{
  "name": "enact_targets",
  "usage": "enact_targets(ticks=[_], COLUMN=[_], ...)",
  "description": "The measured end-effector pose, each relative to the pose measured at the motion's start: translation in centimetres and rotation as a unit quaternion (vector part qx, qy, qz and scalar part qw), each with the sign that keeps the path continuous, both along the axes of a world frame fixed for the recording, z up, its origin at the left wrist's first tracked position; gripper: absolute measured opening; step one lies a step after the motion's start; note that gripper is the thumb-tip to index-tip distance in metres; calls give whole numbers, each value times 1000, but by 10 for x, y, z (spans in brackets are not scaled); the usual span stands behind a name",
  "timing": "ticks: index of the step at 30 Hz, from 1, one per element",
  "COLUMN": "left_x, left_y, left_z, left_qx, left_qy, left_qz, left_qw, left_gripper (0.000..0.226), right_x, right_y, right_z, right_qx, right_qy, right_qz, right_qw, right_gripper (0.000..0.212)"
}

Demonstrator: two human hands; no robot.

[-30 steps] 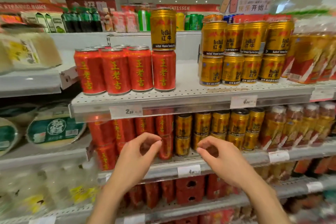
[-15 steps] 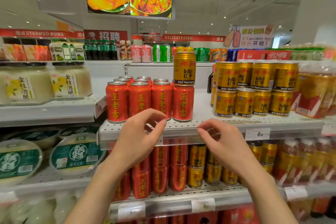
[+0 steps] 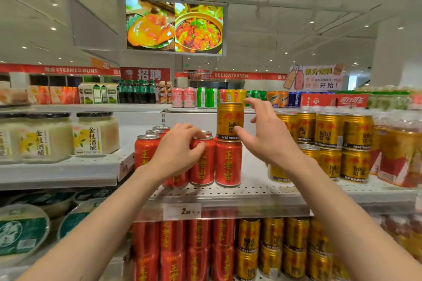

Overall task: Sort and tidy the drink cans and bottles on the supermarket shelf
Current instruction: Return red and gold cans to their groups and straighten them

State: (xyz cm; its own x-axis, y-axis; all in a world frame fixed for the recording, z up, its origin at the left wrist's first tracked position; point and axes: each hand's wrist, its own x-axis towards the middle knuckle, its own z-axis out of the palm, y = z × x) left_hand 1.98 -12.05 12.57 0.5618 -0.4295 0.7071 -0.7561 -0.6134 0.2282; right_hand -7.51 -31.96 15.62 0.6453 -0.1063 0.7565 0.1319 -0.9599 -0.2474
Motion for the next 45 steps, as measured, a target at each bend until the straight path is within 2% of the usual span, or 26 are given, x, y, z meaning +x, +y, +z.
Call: enact_targets(ticks=[3, 6, 14, 24, 28, 31, 33, 36, 40, 42, 45], left_x=[1, 1, 4, -2, -13, -30, -45, -61, -73, -75, -76], left_y=[-1, -1, 1, 2, -1, -4, -6, -8, -13, -17, -22], left_z=[-1, -4, -6, -6, -14, -29, -43, -71, -105, -118, -132], left_qx=[-12, -11, -16, -45, -92, -118, -127, -124, -168, -183, -190], left_qy=[2, 1, 12, 20, -38, -54, -9, 104, 288, 316, 344], left_qz=[2, 6, 2, -28, -70, -122, -175, -230, -312, -323, -331], left_qw=[1000, 1000, 1000, 998, 993, 984, 976, 960, 889, 873, 858], left_gripper=[23, 23, 24, 31, 26, 34, 42, 52, 52, 52, 51], right_x=[7, 14, 22, -2, -30, -53, -66, -83, -100, -104, -111], right_y=[-3, -1, 7, -5, -6, -3, 2, 11, 22, 23, 21], right_z=[12, 19, 28, 7, -15, -34, -48, -73, -108, -123, -139], right_qx=[-20, -21, 112, 256, 332, 376, 392, 438, 515, 549, 571], right_qy=[21, 42, 44, -57, -75, -73, -69, -43, -22, -22, -8], right_qz=[24, 39, 67, 76, 96, 90, 81, 87, 92, 93, 80], right_qw=[999, 998, 991, 962, 935, 919, 914, 894, 852, 831, 817], right_gripper=[70, 59, 50, 42, 40, 42, 43, 43, 49, 46, 44])
